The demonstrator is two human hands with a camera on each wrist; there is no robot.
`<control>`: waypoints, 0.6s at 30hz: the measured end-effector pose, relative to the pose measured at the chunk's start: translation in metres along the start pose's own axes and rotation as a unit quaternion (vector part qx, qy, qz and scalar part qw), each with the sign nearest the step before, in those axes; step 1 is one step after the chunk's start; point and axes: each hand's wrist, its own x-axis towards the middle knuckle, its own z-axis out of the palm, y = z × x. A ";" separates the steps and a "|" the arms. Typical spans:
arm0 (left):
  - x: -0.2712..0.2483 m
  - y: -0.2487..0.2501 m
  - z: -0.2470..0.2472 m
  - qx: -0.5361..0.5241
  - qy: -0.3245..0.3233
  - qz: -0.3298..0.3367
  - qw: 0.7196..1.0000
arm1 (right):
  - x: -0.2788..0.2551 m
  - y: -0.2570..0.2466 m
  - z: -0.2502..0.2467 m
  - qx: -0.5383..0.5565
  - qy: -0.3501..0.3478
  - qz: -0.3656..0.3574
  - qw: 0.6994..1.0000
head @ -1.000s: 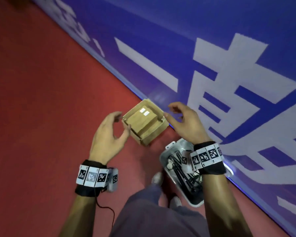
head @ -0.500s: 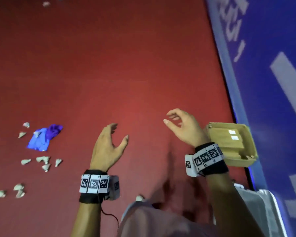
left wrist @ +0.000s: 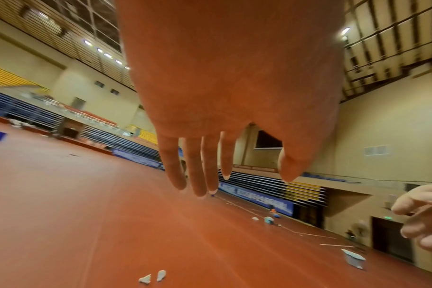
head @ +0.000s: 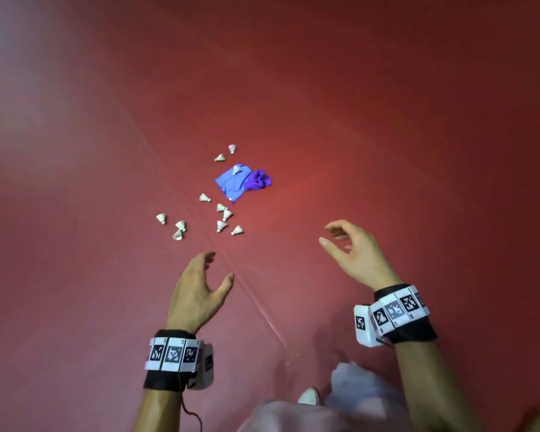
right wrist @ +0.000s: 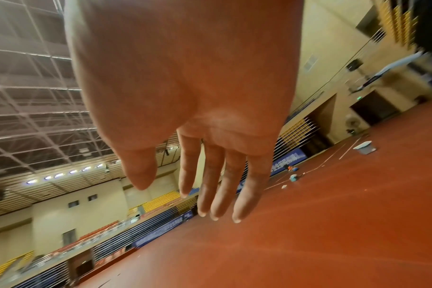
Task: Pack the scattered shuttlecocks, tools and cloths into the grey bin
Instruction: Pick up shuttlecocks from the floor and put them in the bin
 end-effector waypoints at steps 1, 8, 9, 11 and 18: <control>0.002 -0.012 -0.002 0.003 0.003 -0.024 1.000 | 0.020 -0.001 0.014 0.000 -0.016 -0.007 1.000; 0.072 -0.064 -0.004 0.028 0.009 -0.111 0.993 | 0.181 0.003 0.100 0.011 -0.110 -0.021 0.994; 0.092 -0.068 -0.007 0.033 0.014 -0.116 0.993 | 0.209 0.003 0.110 0.015 -0.115 -0.022 0.993; 0.134 -0.076 -0.016 0.044 0.025 -0.125 0.991 | 0.269 0.001 0.127 0.024 -0.119 -0.029 0.992; 0.280 -0.114 -0.069 0.094 0.056 -0.135 0.985 | 0.459 -0.048 0.173 0.057 -0.108 -0.036 0.992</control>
